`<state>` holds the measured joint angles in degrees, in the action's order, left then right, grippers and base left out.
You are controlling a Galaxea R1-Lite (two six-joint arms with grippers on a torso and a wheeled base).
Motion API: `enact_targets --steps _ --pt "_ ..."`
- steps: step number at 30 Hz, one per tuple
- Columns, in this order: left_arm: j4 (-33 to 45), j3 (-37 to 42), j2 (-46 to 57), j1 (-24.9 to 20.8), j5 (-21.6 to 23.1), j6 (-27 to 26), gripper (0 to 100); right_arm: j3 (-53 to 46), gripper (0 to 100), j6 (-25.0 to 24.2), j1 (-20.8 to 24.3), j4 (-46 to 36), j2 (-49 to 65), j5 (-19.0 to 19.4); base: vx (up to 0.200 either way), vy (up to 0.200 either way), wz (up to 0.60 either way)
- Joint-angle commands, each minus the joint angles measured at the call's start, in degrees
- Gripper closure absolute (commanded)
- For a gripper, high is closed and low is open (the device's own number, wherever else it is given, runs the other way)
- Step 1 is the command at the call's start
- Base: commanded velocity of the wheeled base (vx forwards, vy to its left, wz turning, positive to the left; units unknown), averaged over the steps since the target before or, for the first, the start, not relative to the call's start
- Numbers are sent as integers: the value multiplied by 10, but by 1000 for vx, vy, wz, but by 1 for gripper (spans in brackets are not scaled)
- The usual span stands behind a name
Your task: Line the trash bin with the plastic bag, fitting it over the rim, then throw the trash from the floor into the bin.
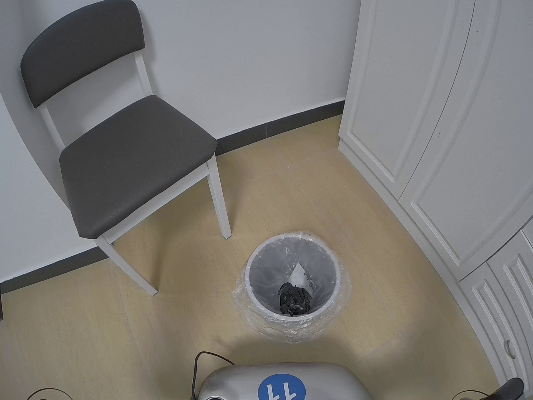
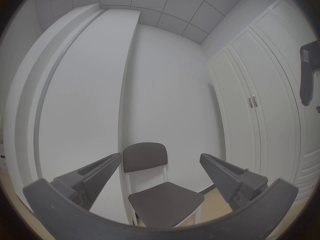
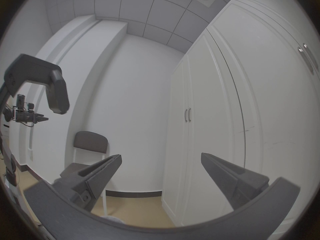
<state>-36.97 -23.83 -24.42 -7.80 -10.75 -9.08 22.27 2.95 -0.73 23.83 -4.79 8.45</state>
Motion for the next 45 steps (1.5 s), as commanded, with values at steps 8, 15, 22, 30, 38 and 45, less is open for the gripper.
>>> enact_targets --steps 8,15,22,30,38,45 --pt "11 7 50 18 0 -1 0 -14 0 -66 11 -2 47 -1 0 0 0" --pt "81 12 124 26 1 0 0 -15 0 -62 10 2 48 0 0 0 0" --pt "111 27 176 36 -1 21 0 -28 0 -45 10 32 47 3 0 0 0" --pt "125 48 227 65 9 74 0 -88 0 -15 9 111 48 0 0 0 0" --pt "133 79 244 71 27 75 0 -86 0 -15 9 117 48 -1 0 0 0" --pt "81 157 244 71 35 72 0 -100 0 -5 9 127 48 -3 0 0 0"
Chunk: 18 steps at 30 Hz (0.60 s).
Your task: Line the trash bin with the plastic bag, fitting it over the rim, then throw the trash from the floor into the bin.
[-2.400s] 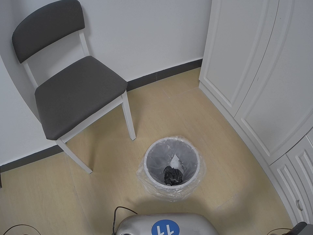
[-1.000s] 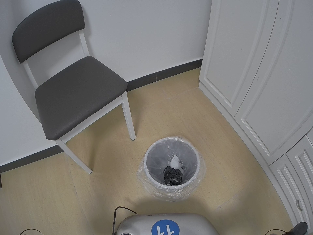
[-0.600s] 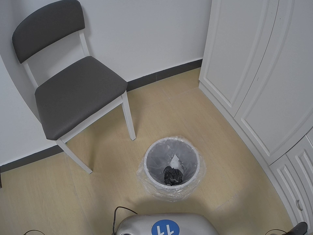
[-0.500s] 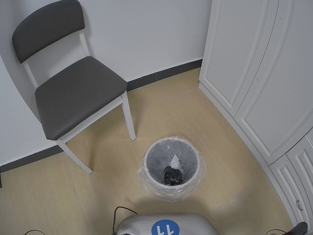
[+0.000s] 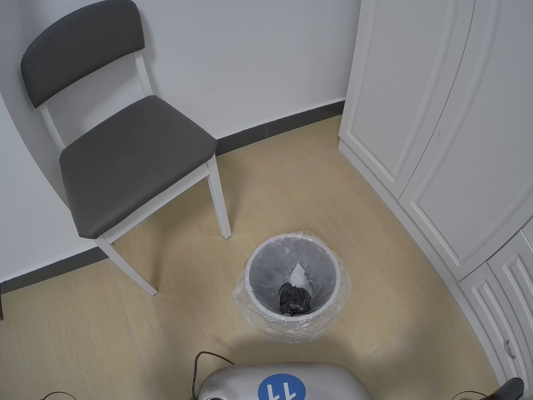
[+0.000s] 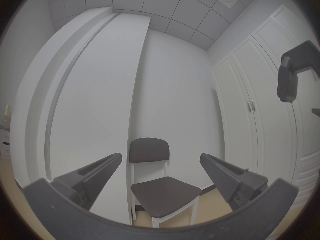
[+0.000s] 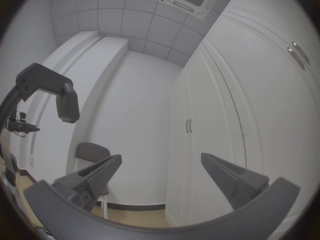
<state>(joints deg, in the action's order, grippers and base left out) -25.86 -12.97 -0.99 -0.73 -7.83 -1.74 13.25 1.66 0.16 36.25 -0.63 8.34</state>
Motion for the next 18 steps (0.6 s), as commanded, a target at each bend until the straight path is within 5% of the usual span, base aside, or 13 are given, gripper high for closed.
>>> enact_targets --steps 1,10,18 --pt "-46 66 10 0 9 -1 0 -13 0 14 0 3 6 -3 0 0 0" --pt "-89 130 10 0 33 0 0 -53 0 40 0 70 5 -18 0 0 0" --pt "61 129 10 0 31 16 0 -129 0 65 0 148 5 -27 0 0 0"
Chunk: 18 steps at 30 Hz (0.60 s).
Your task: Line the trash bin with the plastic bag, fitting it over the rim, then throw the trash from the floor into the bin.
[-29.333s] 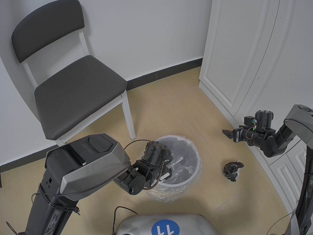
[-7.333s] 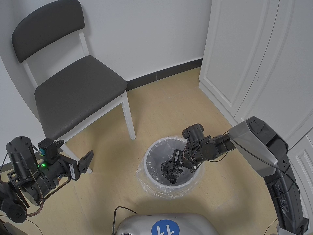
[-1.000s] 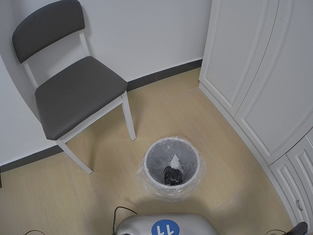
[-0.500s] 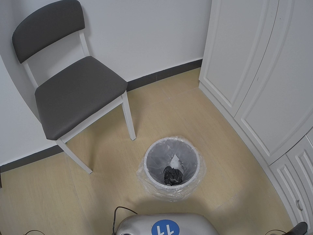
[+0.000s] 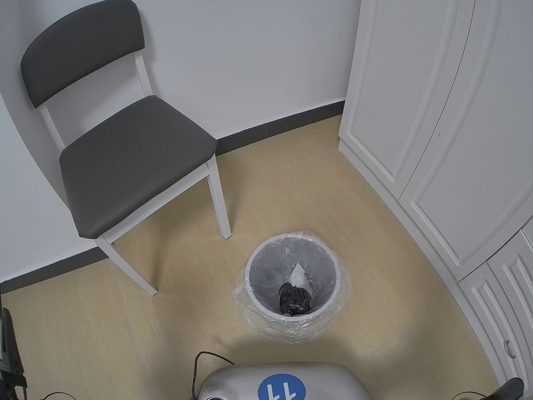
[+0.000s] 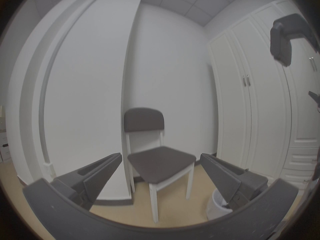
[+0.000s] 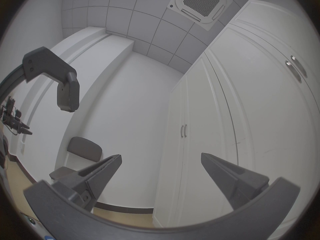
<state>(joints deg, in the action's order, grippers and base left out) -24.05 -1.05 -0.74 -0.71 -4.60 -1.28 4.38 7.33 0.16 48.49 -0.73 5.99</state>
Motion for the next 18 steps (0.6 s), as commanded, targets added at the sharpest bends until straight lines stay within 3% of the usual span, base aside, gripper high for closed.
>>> enact_targets --steps 1,18 --pt "56 10 7 0 -1 18 0 -44 0 8 0 29 6 -6 0 0 0" --pt "202 10 7 0 -2 28 0 -44 0 2 0 20 7 -10 0 0 0"
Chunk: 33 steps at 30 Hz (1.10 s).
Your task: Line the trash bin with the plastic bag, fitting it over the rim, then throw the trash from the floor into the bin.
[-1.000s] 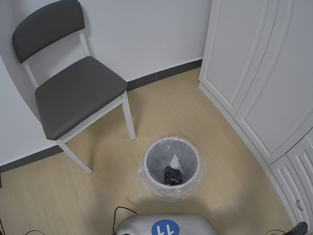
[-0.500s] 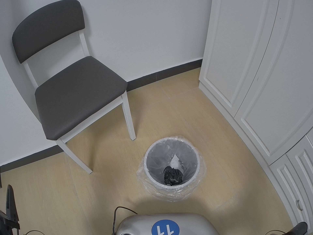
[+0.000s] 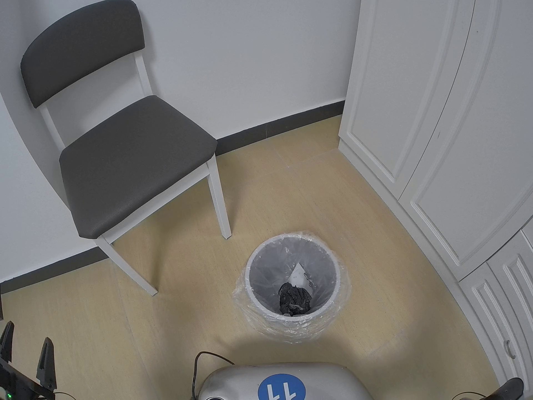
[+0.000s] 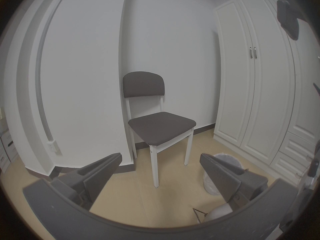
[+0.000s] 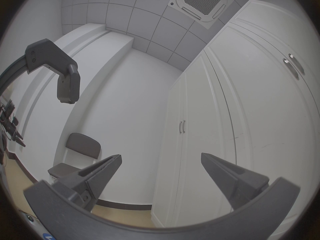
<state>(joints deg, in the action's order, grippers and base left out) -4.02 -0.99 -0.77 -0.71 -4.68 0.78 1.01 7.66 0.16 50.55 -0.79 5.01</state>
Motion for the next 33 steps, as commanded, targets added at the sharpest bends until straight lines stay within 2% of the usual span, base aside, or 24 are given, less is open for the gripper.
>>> enact_targets --steps 1,6,11,24,33 --pt "2 9 8 0 -1 11 0 -10 0 0 0 -2 8 1 0 0 0" --pt "3 9 8 0 1 15 0 -10 0 2 0 -20 8 1 0 0 0" --pt "24 9 8 0 24 20 0 -10 0 3 -1 -64 7 2 0 0 0" --pt "31 6 8 0 30 16 0 -10 0 3 0 -136 8 1 0 0 0" --pt "30 7 8 0 25 26 0 -10 0 3 -1 -274 8 3 0 0 0"
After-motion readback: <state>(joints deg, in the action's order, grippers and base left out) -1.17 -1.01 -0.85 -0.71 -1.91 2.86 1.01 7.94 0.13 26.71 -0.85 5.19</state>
